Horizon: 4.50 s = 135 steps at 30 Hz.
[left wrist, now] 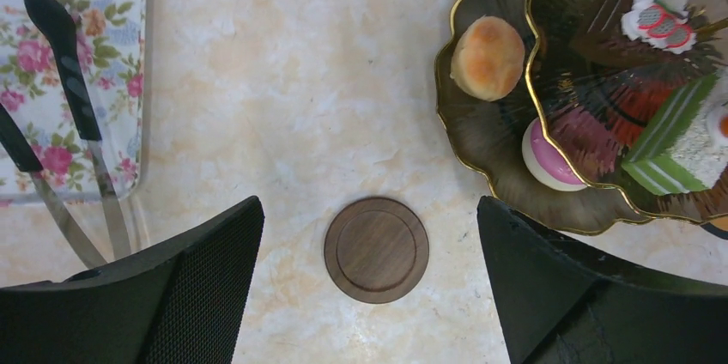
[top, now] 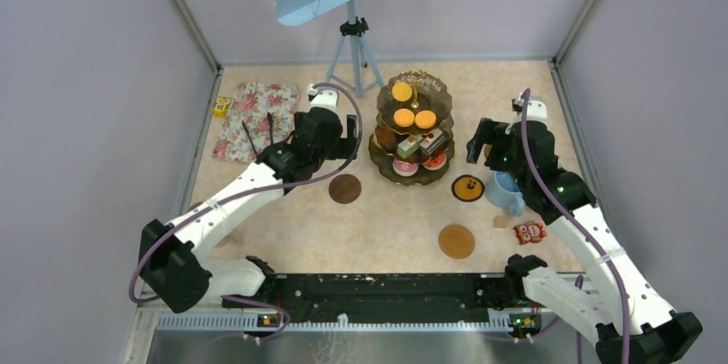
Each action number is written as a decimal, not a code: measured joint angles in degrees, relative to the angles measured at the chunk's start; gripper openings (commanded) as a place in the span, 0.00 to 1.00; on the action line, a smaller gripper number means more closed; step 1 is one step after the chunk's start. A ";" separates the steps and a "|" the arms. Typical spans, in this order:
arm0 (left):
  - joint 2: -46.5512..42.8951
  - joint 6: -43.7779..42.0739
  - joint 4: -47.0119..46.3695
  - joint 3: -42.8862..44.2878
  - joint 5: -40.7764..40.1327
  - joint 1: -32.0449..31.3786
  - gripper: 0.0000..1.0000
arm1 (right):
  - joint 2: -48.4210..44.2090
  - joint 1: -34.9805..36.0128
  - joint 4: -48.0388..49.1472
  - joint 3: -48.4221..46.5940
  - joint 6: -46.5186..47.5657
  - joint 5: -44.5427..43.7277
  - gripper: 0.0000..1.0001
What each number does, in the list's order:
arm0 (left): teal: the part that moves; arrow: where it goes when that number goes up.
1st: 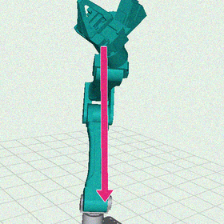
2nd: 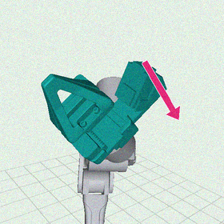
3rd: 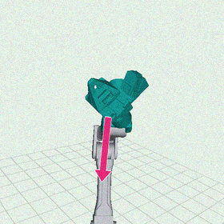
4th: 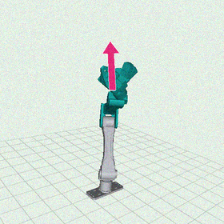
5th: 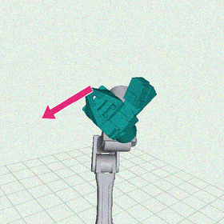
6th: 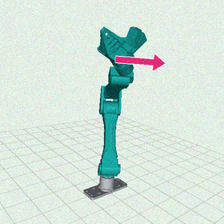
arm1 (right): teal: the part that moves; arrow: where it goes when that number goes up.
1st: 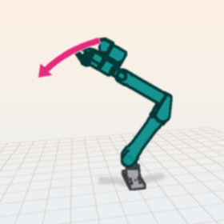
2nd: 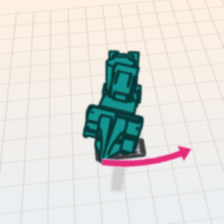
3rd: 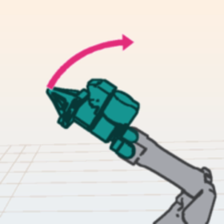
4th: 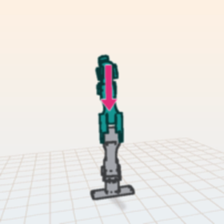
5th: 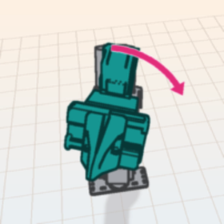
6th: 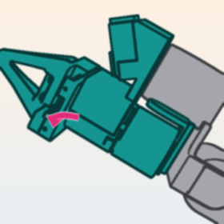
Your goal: Serve the afternoon tea
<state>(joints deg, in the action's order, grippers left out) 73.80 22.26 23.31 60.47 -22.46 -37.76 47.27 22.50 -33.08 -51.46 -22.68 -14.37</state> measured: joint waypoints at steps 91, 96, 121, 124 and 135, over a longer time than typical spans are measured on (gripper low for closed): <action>-13.07 16.28 12.24 -20.41 -4.24 60.24 0.07 | -8.59 0.00 4.28 3.93 3.61 9.68 0.94; -14.10 15.96 13.22 -20.26 -3.69 60.22 0.00 | -8.61 0.00 4.22 3.91 3.65 9.49 0.94; -3.34 -28.70 11.39 0.33 33.03 9.97 0.00 | -7.69 0.00 4.31 3.80 1.44 8.41 0.93; 1.20 -30.05 11.30 0.26 33.16 8.33 0.00 | -8.31 0.00 4.17 3.80 0.98 7.98 0.93; 6.71 -31.45 8.02 -0.61 33.05 3.28 0.00 | -9.29 0.00 3.02 3.80 -0.13 6.60 0.93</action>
<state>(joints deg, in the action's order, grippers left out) 80.51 -9.19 31.33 59.86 10.59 -34.48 37.98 22.50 -30.06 -47.66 -22.81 -7.77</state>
